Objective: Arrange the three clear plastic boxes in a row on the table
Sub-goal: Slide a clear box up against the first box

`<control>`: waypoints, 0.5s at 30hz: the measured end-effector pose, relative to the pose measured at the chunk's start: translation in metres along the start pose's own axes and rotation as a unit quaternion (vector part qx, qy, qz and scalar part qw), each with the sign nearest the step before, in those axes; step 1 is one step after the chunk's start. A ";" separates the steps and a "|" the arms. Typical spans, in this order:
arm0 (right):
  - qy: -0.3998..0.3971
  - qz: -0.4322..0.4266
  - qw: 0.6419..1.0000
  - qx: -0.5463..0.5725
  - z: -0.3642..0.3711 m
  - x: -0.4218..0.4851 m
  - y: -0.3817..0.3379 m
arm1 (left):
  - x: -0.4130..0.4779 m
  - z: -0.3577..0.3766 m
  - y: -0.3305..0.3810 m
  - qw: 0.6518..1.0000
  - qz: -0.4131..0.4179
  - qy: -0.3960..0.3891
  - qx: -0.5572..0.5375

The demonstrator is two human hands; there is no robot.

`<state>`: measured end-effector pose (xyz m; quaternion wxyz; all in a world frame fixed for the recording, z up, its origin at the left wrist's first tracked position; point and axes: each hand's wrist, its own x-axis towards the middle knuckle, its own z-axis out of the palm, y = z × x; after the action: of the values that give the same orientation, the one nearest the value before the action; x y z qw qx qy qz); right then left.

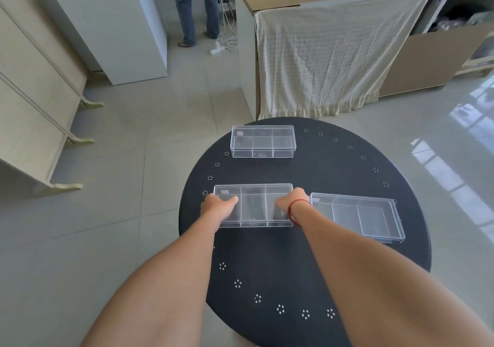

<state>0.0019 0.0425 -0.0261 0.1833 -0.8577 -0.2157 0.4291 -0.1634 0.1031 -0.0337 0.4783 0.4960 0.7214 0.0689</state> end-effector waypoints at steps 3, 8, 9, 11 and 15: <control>0.024 -0.004 1.000 0.013 -0.012 0.012 -0.015 | 0.010 -0.003 0.023 1.000 0.018 0.006 0.012; 0.048 -0.006 0.998 0.035 -0.027 0.042 -0.032 | 0.035 0.006 0.052 0.998 0.053 0.004 0.022; 0.051 -0.004 0.998 0.042 -0.027 0.047 -0.033 | 0.040 0.008 0.055 0.998 0.056 0.001 0.025; 0.058 0.000 0.997 0.053 -0.027 0.057 -0.037 | 0.049 0.014 0.059 0.998 0.057 -0.001 0.036; 0.057 0.022 0.994 0.089 -0.021 0.071 -0.037 | 0.066 0.023 0.060 0.996 0.065 -0.005 0.062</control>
<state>0.0490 0.1082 -0.0427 0.2616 -0.8655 -0.1467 0.4012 -0.1101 0.1764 -0.0528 0.4447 0.5711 0.6880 0.0522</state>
